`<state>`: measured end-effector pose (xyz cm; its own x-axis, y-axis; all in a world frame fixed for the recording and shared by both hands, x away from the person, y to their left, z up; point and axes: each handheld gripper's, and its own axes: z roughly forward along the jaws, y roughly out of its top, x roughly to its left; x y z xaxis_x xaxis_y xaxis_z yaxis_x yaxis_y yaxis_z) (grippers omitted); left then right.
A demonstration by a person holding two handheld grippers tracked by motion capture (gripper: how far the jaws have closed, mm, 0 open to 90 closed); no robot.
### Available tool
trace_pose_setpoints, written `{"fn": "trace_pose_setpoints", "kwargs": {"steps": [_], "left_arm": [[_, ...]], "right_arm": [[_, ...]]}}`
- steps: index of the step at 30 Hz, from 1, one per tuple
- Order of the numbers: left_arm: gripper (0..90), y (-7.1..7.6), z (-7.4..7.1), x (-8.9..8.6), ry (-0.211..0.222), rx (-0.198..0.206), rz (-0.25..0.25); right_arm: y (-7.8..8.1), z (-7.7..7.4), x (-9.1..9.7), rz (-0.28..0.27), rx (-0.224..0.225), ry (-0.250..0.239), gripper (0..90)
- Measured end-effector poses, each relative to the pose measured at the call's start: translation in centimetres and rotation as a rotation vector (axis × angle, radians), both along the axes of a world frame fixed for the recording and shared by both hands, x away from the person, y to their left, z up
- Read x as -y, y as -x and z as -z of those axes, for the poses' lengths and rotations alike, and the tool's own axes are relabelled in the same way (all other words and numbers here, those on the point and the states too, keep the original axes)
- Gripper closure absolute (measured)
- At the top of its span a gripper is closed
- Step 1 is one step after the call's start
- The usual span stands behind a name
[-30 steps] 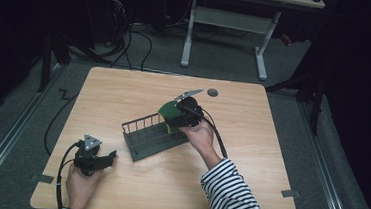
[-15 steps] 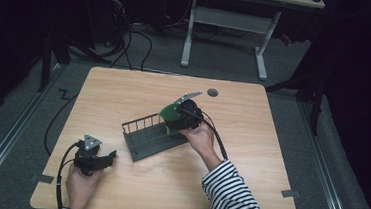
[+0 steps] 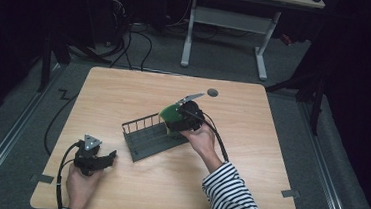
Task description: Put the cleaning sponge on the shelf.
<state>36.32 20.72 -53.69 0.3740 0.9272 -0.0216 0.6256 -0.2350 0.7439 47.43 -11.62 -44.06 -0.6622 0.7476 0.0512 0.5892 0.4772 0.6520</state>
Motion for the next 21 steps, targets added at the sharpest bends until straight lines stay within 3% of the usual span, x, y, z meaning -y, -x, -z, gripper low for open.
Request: {"fn": "trace_pose_setpoints", "kwargs": {"steps": [6,16,21], "left_arm": [[29.0,0.0,0.0,0.0,-0.003,0.0,0.0],[28.9,0.0,0.0,0.0,-0.005,-0.002,0.001],[28.8,0.0,0.0,0.1,-0.006,0.0,0.0]], "right_arm": [[0.1,-0.1,0.6,0.002,0.025,-0.008,22.6],[1.0,-1.4,2.3,0.012,0.046,-0.073,20.8],[2.0,-1.7,3.0,0.011,0.108,-0.069,24.4]]}}
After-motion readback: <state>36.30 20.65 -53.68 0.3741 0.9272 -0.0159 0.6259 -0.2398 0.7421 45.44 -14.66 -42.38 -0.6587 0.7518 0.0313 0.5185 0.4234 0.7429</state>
